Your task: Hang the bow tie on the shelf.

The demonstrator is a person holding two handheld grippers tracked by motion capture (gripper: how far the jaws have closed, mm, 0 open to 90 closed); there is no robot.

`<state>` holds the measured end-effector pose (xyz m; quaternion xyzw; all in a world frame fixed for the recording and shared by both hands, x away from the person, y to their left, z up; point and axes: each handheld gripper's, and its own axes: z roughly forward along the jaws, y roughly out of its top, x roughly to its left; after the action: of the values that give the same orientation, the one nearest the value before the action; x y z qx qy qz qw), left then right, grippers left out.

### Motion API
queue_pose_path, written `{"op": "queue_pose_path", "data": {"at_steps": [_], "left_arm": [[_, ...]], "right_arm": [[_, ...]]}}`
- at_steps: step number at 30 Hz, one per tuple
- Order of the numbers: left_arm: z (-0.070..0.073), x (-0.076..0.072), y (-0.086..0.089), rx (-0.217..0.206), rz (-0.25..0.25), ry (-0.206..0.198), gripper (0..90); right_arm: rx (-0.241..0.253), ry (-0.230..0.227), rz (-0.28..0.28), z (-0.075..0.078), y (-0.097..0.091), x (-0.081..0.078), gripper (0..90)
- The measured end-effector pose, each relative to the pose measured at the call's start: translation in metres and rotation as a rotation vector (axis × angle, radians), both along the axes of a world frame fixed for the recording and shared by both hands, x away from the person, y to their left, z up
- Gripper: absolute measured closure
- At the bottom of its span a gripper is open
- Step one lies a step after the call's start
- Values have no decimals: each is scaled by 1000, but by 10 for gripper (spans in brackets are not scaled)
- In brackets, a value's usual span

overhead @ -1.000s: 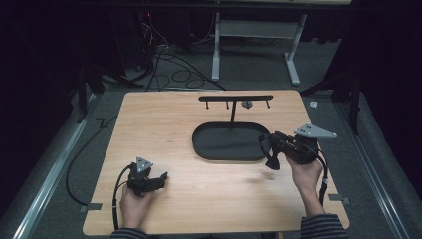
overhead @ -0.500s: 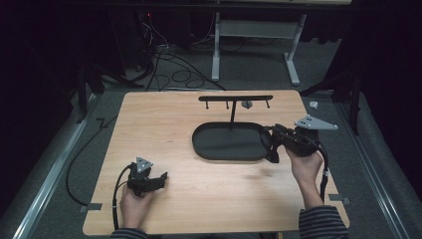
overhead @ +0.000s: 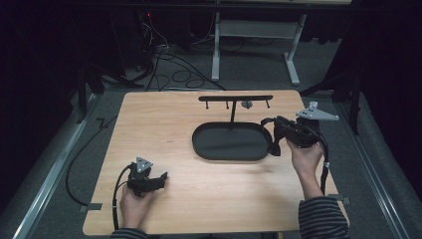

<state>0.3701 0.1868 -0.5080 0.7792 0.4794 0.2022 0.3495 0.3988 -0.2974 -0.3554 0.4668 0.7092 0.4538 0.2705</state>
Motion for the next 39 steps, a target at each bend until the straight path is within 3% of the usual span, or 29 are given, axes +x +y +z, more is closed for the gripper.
{"op": "queue_pose_path", "data": {"at_steps": [9,21,39], "left_arm": [[0,0,0,-1,0,0,228],[0,0,0,0,-1,1,228],[0,0,1,-4,-2,2,226]], "right_arm": [[-15,2,-20,5,1,13,817],[10,8,-57,10,0,33,817],[-24,44,-130,9,6,65,809]]}}
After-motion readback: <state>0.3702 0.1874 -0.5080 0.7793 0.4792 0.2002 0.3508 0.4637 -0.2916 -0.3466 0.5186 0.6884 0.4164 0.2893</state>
